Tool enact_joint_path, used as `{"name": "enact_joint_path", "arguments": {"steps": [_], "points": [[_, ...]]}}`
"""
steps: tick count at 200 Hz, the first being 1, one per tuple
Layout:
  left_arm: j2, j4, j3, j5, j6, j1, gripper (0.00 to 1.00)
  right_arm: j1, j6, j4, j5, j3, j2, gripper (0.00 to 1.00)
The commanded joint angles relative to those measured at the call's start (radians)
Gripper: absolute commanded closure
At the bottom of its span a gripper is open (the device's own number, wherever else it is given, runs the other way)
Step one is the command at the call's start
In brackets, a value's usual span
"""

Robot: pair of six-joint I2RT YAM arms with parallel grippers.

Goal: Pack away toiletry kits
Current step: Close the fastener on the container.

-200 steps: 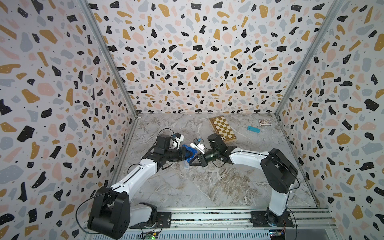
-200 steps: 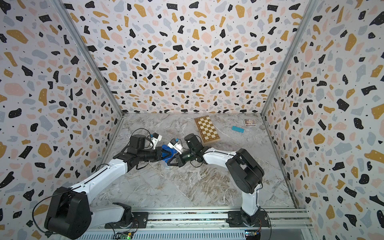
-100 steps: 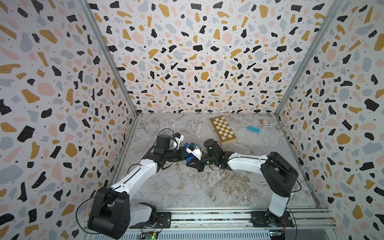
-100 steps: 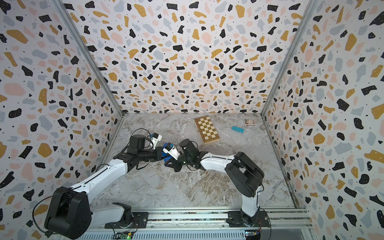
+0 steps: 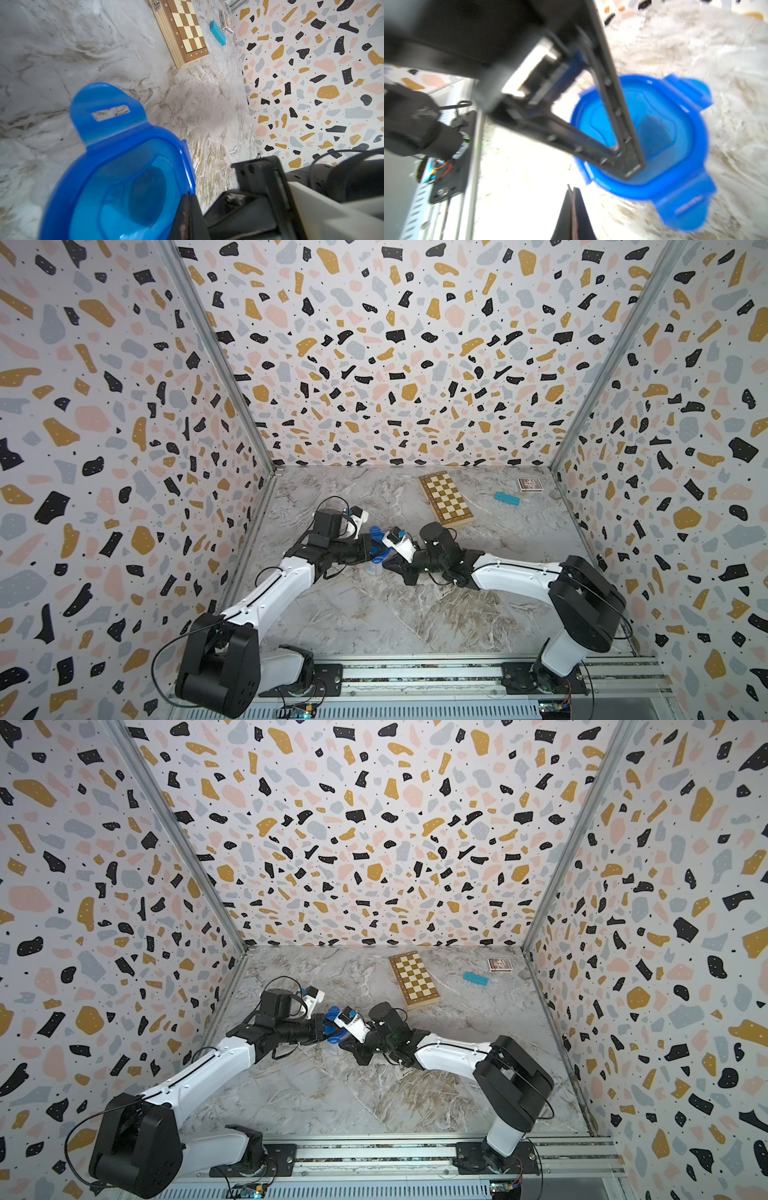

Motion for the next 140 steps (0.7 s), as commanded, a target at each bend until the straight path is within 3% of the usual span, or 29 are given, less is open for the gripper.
{"name": "enact_joint_path", "arguments": {"steps": [1, 33, 49, 96, 107, 140], "points": [[0.059, -0.283, -0.036, -0.149, 0.018, 0.013, 1.0, -0.046, -0.005, -0.026, -0.077, -0.045, -0.127, 1.0], [0.061, -0.295, -0.002, -0.146, 0.027, 0.014, 1.0, -0.141, 0.048, -0.082, -0.061, 0.029, -0.141, 1.0], [0.067, -0.298, 0.003, -0.145, 0.03, 0.015, 1.0, -0.17, 0.033, -0.183, -0.082, 0.178, -0.032, 1.0], [0.034, -0.213, 0.031, -0.068, 0.002, 0.018, 1.0, -0.235, -0.038, -0.313, -0.334, 0.55, 0.307, 1.0], [0.007, -0.204, 0.063, -0.062, -0.006, 0.019, 0.87, -0.237, -0.08, -0.361, -0.371, 0.626, 0.37, 1.0], [-0.069, -0.211, 0.14, -0.092, -0.006, 0.02, 0.75, -0.236, -0.133, -0.397, -0.439, 0.759, 0.485, 1.0]]}}
